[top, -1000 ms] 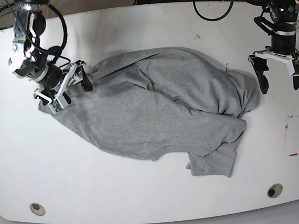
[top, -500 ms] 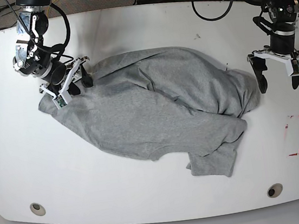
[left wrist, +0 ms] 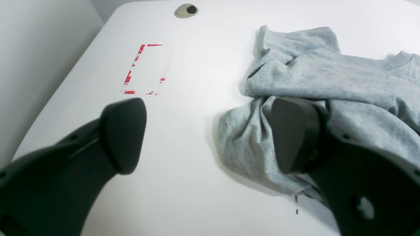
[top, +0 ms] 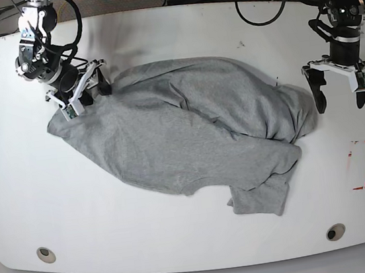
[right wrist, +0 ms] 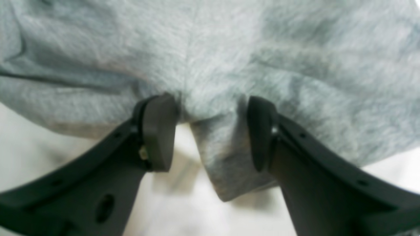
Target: Fold the T-shirt properly
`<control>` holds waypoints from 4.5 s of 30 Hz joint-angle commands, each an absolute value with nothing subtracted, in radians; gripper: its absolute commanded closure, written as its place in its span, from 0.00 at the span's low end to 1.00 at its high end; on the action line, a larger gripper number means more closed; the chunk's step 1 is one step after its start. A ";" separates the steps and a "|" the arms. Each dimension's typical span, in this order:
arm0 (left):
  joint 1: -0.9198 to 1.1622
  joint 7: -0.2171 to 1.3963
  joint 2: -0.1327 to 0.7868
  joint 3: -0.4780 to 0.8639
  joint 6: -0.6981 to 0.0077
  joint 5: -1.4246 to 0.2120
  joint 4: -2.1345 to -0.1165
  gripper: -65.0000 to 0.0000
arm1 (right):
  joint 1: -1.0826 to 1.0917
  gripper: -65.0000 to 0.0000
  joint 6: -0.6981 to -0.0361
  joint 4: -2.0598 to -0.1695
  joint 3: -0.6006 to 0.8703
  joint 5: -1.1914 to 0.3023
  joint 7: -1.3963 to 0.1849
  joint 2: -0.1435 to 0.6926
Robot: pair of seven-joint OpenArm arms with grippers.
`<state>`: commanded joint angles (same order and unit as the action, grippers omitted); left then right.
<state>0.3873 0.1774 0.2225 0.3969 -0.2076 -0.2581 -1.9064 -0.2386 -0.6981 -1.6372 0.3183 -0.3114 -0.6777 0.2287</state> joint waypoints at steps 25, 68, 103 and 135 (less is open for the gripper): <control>0.392 0.177 0.220 0.397 -0.205 -0.253 -1.898 0.12 | -0.166 0.41 -0.698 -1.587 0.365 -0.339 -0.676 0.296; 0.409 0.176 0.223 0.396 -0.206 -0.256 -1.909 0.11 | -0.153 0.98 -0.698 -1.610 0.361 -0.350 -0.709 0.220; 0.438 0.171 0.227 0.398 -0.202 -0.258 -1.915 0.11 | -0.321 0.39 -0.698 -1.695 0.357 -0.378 -0.712 0.306; 0.426 0.167 0.222 0.401 -0.203 -0.254 -1.914 0.09 | -0.327 0.95 -0.698 -1.710 0.354 -0.396 -0.748 0.291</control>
<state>0.4264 0.1672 0.2220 0.4013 -0.2033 -0.2540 -1.9137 -0.3274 -0.6981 -1.7103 0.3538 -0.3959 -0.7483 0.2908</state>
